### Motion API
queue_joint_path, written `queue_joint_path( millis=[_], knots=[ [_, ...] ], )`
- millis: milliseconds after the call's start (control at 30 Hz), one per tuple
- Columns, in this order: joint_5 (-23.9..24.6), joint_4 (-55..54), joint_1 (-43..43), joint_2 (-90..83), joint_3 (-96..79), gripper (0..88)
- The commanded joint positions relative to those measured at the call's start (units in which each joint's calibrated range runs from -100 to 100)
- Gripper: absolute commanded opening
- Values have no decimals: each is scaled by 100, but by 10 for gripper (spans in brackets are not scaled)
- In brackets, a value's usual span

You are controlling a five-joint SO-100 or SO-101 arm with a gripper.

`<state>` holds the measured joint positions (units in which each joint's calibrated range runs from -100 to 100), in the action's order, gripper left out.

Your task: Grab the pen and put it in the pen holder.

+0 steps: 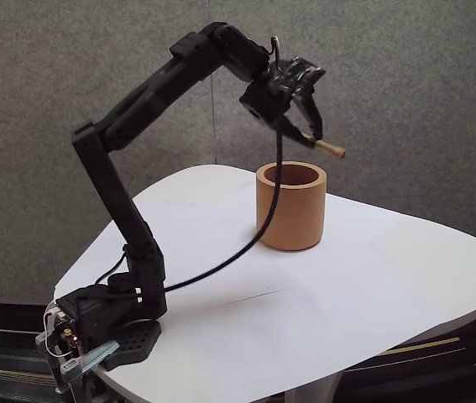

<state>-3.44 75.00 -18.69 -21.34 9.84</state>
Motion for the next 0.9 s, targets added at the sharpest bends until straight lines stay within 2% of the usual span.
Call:
queue_joint_path(
  millis=[0, 167, 400, 567, 667, 867],
  knots=[
    [-1048, -1076, 83, -196, 54, 6],
    [-1869, -2153, 332, -196, 45, 6],
    [-2833, -3737, 1232, -115, -343, 6],
    [-3649, -6025, 1635, -115, -2103, 6],
    [-3949, -7076, 1752, -115, -2843, 6],
    [-4328, -7398, 1891, 23, -3348, 5]
  ],
)
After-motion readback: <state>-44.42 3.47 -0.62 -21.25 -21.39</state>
